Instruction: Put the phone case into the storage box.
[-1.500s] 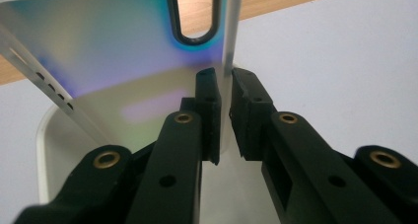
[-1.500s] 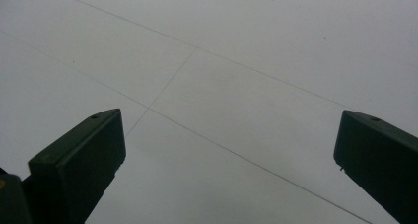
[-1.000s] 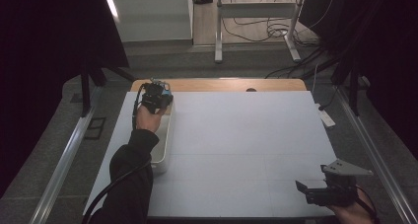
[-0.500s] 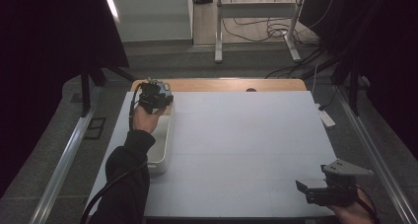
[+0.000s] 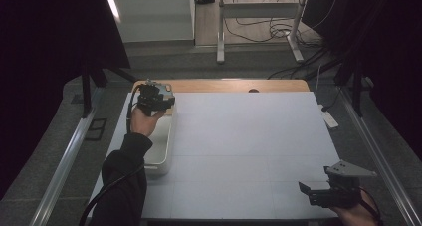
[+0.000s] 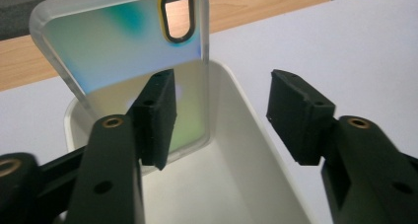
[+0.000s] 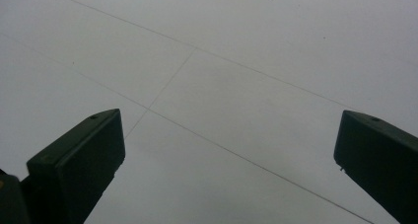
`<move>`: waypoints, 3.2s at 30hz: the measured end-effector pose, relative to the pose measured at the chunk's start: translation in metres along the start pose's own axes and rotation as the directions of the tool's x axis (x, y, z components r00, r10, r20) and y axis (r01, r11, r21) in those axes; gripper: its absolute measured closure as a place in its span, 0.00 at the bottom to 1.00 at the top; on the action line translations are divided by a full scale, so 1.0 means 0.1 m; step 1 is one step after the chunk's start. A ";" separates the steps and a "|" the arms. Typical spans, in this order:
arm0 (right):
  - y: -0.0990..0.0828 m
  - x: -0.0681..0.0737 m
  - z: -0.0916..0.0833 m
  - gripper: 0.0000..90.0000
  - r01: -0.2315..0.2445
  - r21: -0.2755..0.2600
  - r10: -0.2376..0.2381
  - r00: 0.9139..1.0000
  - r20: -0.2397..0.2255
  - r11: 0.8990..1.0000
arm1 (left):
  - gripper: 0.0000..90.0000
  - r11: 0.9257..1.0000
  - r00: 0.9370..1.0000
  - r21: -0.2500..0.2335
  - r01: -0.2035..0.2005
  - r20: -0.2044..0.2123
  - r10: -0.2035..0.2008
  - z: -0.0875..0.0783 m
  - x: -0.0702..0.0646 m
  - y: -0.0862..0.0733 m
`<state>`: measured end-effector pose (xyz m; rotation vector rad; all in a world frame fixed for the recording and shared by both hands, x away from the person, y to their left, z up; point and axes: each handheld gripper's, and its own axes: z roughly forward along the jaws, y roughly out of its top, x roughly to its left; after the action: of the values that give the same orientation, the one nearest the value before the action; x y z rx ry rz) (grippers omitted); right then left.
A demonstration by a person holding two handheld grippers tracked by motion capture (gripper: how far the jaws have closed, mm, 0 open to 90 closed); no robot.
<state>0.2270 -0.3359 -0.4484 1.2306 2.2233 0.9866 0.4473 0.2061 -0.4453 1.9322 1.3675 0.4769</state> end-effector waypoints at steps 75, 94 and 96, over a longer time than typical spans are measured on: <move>0.01 0.01 0.01 0.00 0.006 0.016 -0.006 1.000 -0.001 1.000 | 0.00 0.985 0.981 -0.130 -0.110 0.145 0.129 -0.69 -0.26 -0.50; 0.01 0.03 0.01 0.00 0.010 0.015 -0.010 1.000 -0.001 1.000 | 0.00 0.979 0.977 -0.166 -0.120 0.157 0.146 -0.91 -0.31 -0.72; 0.01 0.03 0.01 0.00 0.010 0.014 -0.010 1.000 -0.001 1.000 | 0.00 0.979 0.976 -0.169 -0.115 0.164 0.143 -0.93 -0.32 -0.75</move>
<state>0.2268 -0.3328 -0.4486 1.2241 2.2385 0.9693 0.3250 0.2221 -0.4337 1.8909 1.0646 0.4516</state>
